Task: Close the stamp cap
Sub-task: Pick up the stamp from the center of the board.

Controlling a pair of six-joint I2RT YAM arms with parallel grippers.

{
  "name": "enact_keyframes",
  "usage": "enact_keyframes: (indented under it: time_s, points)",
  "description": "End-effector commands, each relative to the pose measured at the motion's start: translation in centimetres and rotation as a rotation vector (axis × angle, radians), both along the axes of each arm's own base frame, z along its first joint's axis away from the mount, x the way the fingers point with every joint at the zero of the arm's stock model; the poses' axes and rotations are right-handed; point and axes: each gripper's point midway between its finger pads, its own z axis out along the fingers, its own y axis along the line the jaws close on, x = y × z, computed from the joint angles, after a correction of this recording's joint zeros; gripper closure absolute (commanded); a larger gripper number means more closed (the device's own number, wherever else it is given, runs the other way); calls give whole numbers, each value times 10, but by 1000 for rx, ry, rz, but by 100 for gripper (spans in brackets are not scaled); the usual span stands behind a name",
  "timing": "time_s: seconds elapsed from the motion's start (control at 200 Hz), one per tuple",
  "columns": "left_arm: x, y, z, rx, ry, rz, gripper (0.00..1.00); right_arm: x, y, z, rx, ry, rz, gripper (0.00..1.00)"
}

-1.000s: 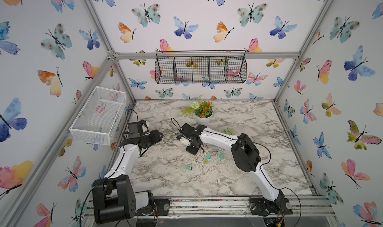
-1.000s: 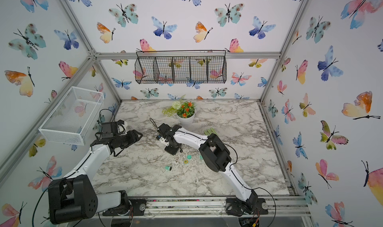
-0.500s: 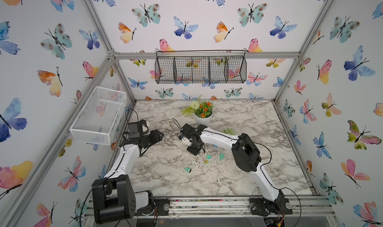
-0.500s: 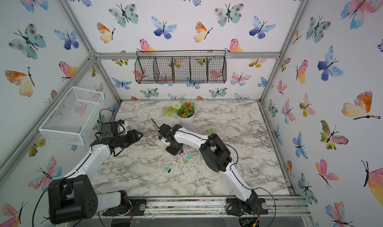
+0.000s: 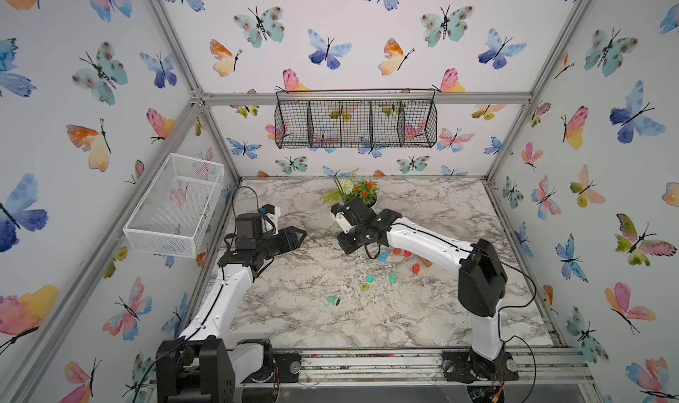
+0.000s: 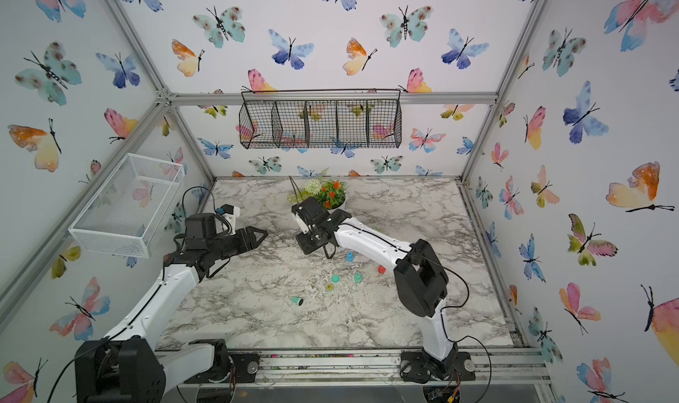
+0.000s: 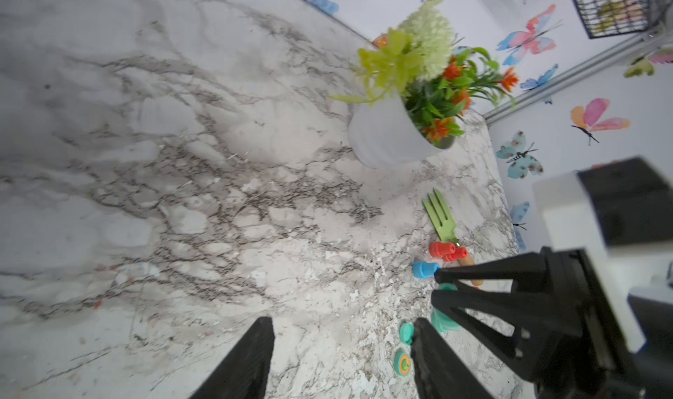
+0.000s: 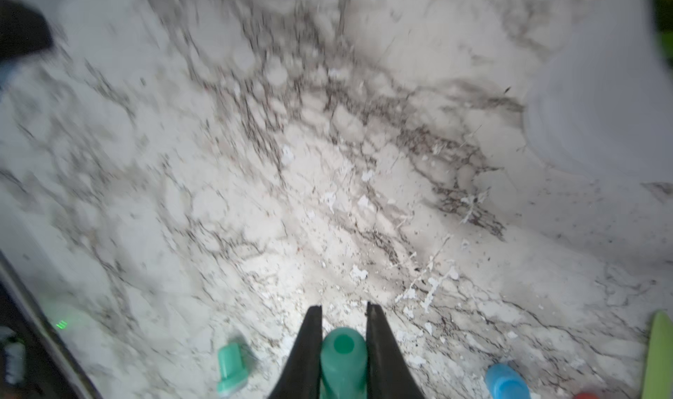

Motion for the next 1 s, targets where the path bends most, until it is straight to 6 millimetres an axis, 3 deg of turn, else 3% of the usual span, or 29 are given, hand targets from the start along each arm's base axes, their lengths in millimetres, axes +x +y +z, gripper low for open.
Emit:
enact_keyframes:
  time_s: [0.0,0.17,0.255,0.35,0.476,0.996]
  points:
    - [-9,-31,38,-32,-163,-76,37,9,7,38,302,85,-128,98]
    - [-30,-67,79,-76,-354,-170,36,12,-21,79,662,236,-338,98]
    - [-34,-74,94,-80,-439,-168,36,7,-28,96,833,321,-421,98]
    - [-41,-84,108,-109,-491,-193,35,0,-33,108,999,436,-480,98]
    - [-44,-97,120,-150,-506,-230,35,-7,-34,111,1089,567,-529,98]
    - [-27,-143,100,-103,-423,-289,40,-18,-31,129,1194,685,-525,98]
